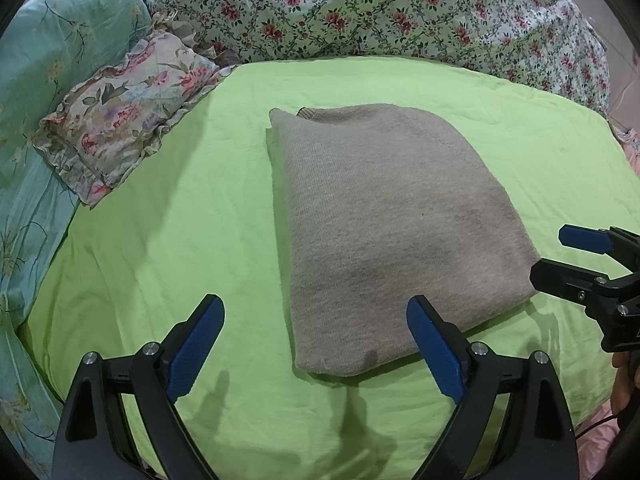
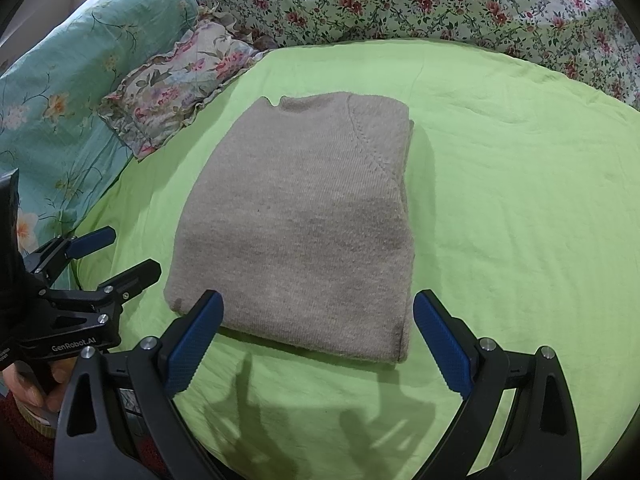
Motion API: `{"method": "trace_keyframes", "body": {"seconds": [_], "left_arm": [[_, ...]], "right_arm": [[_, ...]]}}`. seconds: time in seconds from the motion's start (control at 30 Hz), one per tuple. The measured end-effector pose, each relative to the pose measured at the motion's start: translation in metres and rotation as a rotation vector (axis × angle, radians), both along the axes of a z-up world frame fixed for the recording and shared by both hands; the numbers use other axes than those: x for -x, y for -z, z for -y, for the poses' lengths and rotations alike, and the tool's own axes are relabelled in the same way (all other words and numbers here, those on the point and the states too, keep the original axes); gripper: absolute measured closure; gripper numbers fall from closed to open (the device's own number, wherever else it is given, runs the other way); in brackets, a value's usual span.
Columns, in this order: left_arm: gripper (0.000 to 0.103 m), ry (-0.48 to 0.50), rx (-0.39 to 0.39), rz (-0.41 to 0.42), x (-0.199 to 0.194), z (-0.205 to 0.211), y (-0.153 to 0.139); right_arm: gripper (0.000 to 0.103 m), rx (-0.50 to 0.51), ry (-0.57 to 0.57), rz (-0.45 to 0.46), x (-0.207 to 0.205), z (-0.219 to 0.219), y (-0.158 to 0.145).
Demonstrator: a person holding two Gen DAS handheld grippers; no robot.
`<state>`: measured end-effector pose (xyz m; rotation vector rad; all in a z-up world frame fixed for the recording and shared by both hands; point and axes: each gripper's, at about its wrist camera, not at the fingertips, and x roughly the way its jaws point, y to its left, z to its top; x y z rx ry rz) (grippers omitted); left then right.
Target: Fold small clothes
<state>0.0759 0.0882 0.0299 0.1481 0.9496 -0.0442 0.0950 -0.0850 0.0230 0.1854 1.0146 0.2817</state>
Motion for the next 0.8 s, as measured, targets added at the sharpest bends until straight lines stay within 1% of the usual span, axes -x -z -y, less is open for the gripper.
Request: {"method": "trace_keyframes", "body": {"seconds": [0.23, 0.6, 0.8], "left_arm": [[0.009, -0.016, -0.001, 0.026, -0.005, 0.0, -0.001], [0.009, -0.018, 0.001, 0.025, -0.013, -0.002, -0.001], [0.009, -0.025, 0.018, 0.022, -0.017, -0.003, 0.0]], "right_arm": [[0.007, 0.007, 0.008, 0.003, -0.002, 0.0, 0.001], [0.007, 0.003, 0.02, 0.008, -0.008, 0.004, -0.001], [0.007, -0.002, 0.033, 0.009, -0.009, 0.004, 0.0]]}}
